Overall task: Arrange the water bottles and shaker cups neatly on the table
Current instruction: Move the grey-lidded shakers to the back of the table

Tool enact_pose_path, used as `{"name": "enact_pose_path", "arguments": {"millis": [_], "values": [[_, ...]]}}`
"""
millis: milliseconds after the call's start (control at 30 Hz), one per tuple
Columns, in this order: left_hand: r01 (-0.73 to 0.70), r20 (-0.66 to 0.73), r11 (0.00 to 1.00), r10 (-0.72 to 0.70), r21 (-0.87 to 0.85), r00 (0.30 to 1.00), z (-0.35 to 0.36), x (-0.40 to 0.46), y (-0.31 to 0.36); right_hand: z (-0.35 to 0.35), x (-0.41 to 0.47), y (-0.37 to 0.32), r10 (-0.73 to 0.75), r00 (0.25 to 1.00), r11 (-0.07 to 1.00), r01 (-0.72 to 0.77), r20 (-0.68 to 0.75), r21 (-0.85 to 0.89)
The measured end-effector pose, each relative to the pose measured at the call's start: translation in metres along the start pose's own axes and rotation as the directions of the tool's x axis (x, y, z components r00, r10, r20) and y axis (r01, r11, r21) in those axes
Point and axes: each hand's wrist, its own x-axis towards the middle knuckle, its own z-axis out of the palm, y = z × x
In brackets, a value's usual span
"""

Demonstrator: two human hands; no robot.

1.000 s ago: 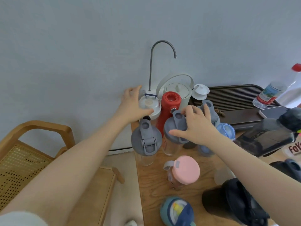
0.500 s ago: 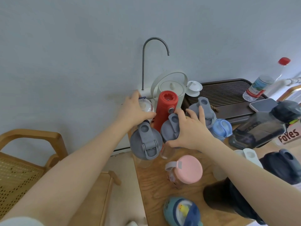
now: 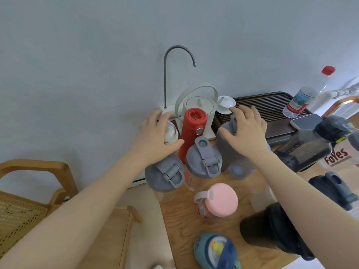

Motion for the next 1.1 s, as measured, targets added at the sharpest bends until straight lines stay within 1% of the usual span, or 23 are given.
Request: {"name": "enact_pose_path", "arguments": {"millis": [67, 133, 167, 233, 267, 333, 400, 467, 533, 600, 667, 767, 800, 867, 900, 967, 1033, 1100], "values": [[-0.106, 0.050, 0.993, 0.103, 0.055, 0.993, -0.002, -0.009, 0.005, 0.004, 0.009, 0.009, 0.097, 0.986, 0.995, -0.097, 0.137, -0.007], [-0.144, 0.124, 0.981, 0.127, 0.133, 0.984, -0.001, -0.020, 0.008, 0.007, 0.013, 0.011, 0.136, 0.948, 0.985, -0.161, 0.288, 0.066], [-0.147, 0.157, 0.974, 0.120, 0.172, 0.980, 0.000, -0.024, 0.008, 0.007, 0.015, 0.012, 0.133, 0.937, 0.982, -0.170, 0.322, 0.087], [-0.149, 0.199, 0.961, 0.102, 0.235, 0.975, 0.003, -0.034, 0.005, 0.005, 0.017, 0.011, 0.104, 0.933, 0.987, -0.141, 0.344, 0.083], [-0.157, 0.189, 0.954, 0.110, 0.256, 0.976, 0.006, -0.040, 0.005, 0.004, 0.016, 0.011, 0.092, 0.933, 0.989, -0.127, 0.349, 0.079], [-0.157, 0.084, 0.940, 0.138, 0.302, 0.987, 0.010, -0.054, 0.004, 0.004, 0.013, 0.012, 0.085, 0.930, 0.991, -0.115, 0.356, 0.064], [-0.083, -0.023, 0.949, 0.095, 0.305, 0.995, 0.013, -0.067, 0.006, 0.004, 0.007, 0.014, 0.081, 0.926, 0.993, -0.109, 0.370, 0.056], [-0.031, -0.022, 0.955, 0.039, 0.295, 0.999, 0.018, -0.075, 0.007, 0.004, 0.003, 0.016, 0.069, 0.921, 0.995, -0.093, 0.382, 0.044], [0.023, 0.066, 0.966, -0.041, 0.258, 0.997, 0.020, -0.078, 0.010, 0.004, 0.001, 0.018, 0.060, 0.922, 0.995, -0.085, 0.384, 0.050], [0.017, 0.078, 0.977, -0.034, 0.214, 0.996, 0.022, -0.076, 0.009, 0.004, 0.001, 0.020, 0.046, 0.922, 0.996, -0.073, 0.385, 0.056], [-0.069, 0.083, 0.981, 0.054, 0.180, 0.995, 0.022, -0.075, 0.008, 0.003, 0.001, 0.021, 0.038, 0.918, 0.998, -0.058, 0.395, 0.039], [-0.233, 0.133, 0.967, 0.219, 0.102, 0.967, 0.024, -0.074, 0.001, 0.002, -0.001, 0.018, 0.045, 0.918, 0.998, -0.056, 0.395, 0.017], [-0.264, 0.148, 0.962, 0.250, 0.077, 0.957, 0.024, -0.073, -0.001, 0.002, -0.003, 0.016, 0.050, 0.927, 0.999, -0.051, 0.372, -0.007], [-0.290, 0.175, 0.956, 0.278, 0.046, 0.944, 0.022, -0.071, -0.005, 0.003, -0.009, 0.010, 0.037, 0.959, 0.996, -0.012, 0.280, -0.089], [-0.298, 0.191, 0.953, 0.284, 0.049, 0.940, 0.021, -0.070, -0.007, 0.004, -0.013, 0.008, 0.013, 0.975, 0.991, 0.017, 0.220, -0.132], [-0.312, 0.227, 0.943, 0.281, 0.114, 0.932, 0.019, -0.069, -0.007, 0.006, -0.019, 0.005, -0.055, 0.990, 0.974, 0.082, 0.132, -0.212], [-0.313, 0.239, 0.931, 0.266, 0.189, 0.934, 0.018, -0.069, -0.006, 0.008, -0.022, 0.004, -0.107, 0.988, 0.953, 0.133, 0.107, -0.271], [-0.323, 0.215, 0.926, 0.281, 0.196, 0.935, 0.018, -0.072, -0.004, 0.008, -0.024, 0.004, -0.120, 0.987, 0.944, 0.147, 0.107, -0.296]]}}
